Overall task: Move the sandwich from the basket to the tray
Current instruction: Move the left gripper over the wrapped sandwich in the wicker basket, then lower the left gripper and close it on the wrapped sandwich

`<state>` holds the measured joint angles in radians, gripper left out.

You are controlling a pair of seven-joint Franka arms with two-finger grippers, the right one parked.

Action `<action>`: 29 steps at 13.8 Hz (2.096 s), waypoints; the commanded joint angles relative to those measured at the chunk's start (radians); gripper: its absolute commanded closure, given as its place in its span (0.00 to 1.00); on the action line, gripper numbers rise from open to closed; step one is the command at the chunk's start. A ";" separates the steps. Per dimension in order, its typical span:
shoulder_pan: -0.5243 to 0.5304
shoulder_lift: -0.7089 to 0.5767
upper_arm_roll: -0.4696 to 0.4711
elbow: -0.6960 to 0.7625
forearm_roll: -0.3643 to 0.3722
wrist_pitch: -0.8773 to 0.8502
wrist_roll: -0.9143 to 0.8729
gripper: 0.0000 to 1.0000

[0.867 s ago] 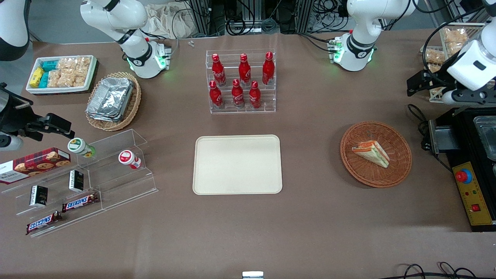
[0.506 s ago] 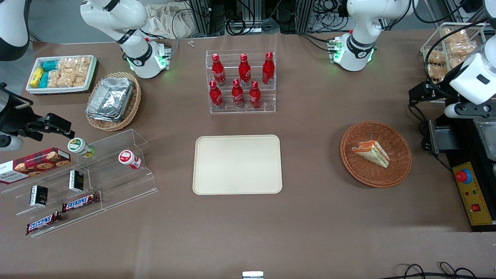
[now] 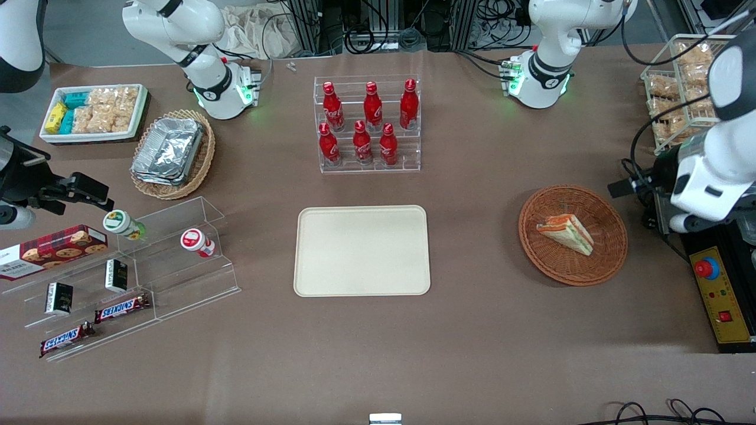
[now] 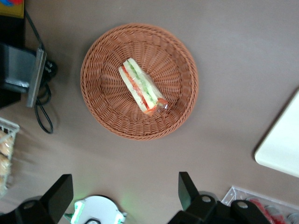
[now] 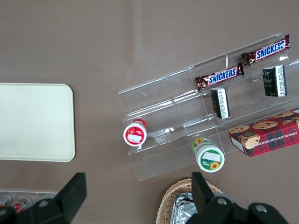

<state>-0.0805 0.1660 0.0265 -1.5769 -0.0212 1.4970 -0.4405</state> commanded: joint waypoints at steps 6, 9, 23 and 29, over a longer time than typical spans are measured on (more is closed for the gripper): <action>-0.008 0.075 0.004 -0.237 0.010 0.317 -0.441 0.00; -0.004 0.041 0.007 -0.426 0.010 0.506 -0.510 0.00; 0.045 0.115 0.004 -0.626 -0.060 0.819 -0.541 0.11; 0.039 0.087 0.000 -0.597 -0.080 0.803 -0.526 1.00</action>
<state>-0.0392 0.2980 0.0301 -2.1767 -0.0862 2.3062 -0.9678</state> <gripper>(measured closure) 0.577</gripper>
